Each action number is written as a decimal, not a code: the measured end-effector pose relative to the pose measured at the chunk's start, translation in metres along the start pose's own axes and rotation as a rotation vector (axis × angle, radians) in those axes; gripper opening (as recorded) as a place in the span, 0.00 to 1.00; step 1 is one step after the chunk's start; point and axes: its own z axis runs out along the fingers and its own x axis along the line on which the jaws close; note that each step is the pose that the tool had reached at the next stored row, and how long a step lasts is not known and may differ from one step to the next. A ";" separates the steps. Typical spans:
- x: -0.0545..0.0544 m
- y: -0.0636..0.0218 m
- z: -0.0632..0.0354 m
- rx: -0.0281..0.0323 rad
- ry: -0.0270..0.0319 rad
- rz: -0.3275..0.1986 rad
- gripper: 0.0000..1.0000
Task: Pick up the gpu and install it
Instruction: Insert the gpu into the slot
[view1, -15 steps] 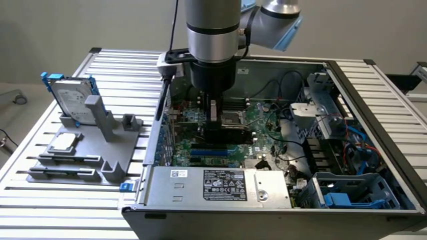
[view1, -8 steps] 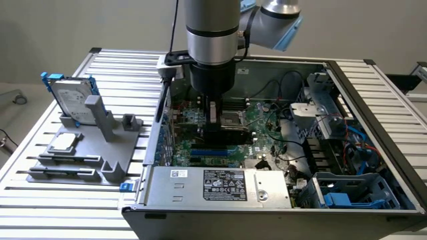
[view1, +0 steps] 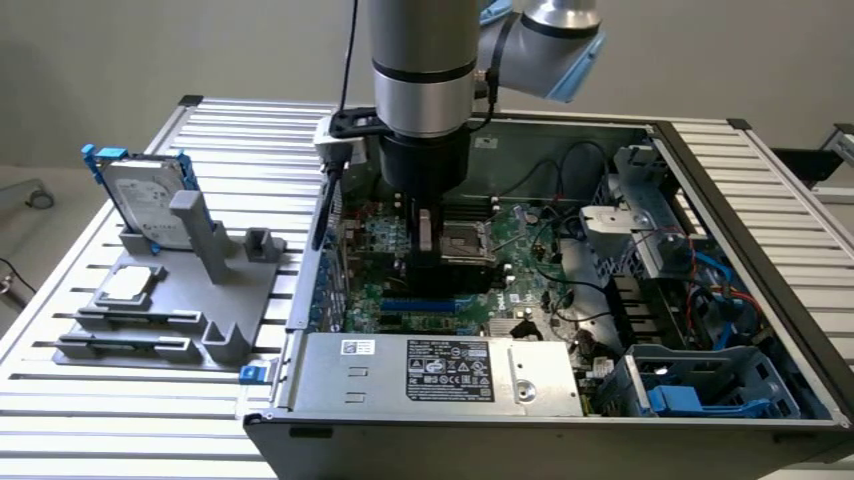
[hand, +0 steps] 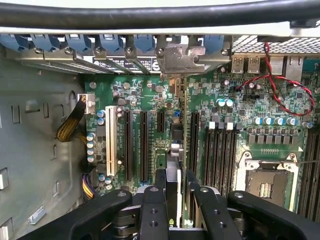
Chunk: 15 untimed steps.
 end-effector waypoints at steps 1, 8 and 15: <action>0.000 0.0000 0.0007 -0.0007 -0.0005 0.000 0.27; 0.000 0.0005 0.0053 -0.0038 -0.0067 0.000 0.27; 0.000 0.0025 0.0080 -0.0054 -0.0094 0.000 0.27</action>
